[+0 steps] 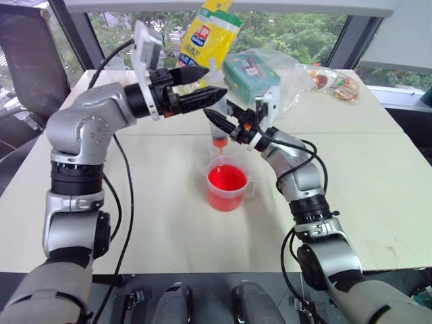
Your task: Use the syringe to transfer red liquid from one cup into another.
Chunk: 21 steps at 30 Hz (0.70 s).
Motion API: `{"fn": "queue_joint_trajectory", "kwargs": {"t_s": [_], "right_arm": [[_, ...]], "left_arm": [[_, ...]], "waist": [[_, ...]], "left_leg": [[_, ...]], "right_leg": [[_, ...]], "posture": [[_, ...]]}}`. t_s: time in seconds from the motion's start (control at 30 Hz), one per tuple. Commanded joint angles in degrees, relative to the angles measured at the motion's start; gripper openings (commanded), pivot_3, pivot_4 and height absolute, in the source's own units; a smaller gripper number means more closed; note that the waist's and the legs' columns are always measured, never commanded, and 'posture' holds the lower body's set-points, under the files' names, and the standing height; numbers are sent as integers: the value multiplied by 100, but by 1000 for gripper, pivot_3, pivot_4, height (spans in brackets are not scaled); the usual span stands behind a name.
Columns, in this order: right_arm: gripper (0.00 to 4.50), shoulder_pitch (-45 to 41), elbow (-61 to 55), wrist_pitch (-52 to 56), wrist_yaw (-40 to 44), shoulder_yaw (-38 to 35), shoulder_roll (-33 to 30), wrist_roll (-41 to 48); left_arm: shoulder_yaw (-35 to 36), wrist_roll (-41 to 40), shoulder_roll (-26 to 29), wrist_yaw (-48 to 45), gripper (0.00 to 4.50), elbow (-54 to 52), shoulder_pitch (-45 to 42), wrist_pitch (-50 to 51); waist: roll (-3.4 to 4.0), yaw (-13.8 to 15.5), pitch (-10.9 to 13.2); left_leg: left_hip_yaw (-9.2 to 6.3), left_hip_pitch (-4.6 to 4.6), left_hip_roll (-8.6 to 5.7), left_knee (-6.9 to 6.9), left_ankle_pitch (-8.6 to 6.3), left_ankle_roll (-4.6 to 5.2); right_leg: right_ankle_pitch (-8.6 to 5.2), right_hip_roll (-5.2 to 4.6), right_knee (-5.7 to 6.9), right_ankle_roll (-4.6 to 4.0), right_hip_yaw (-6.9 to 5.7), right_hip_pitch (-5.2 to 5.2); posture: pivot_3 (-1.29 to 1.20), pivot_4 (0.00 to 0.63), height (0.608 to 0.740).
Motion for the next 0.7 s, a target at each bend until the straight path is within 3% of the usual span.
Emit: {"fn": "queue_joint_trajectory", "kwargs": {"t_s": [0.03,0.13,0.33,0.7], "right_arm": [[1379,-77,-171,-108,50,-26,45,25],[1379,-59,-191,-101,51,-29,39,5],[1379,-35,-233,-86,58,-35,22,-5],[1379,-82,-290,-44,89,-56,-26,26]], "left_arm": [[-76,84,-117,-119,4457,95,-191,-168],[-151,177,-233,-182,3634,221,-212,-261],[-116,221,-317,-239,919,269,-269,-286],[-277,384,-303,-272,798,120,-35,-324]], "waist": [[0,-1,0],[0,-7,0],[0,-1,0],[0,-3,0]], "left_leg": [[0,0,0,0,0,0],[0,0,0,-1,0,0],[1,-1,-1,0,0,0],[0,-1,0,0,0,0]], "right_leg": [[0,0,0,0,0,0],[0,0,0,0,0,-1],[0,-2,0,0,0,-1],[0,-1,0,0,0,-1]], "posture": [[0,150,740],[0,150,740],[0,150,740],[0,150,740]]}}
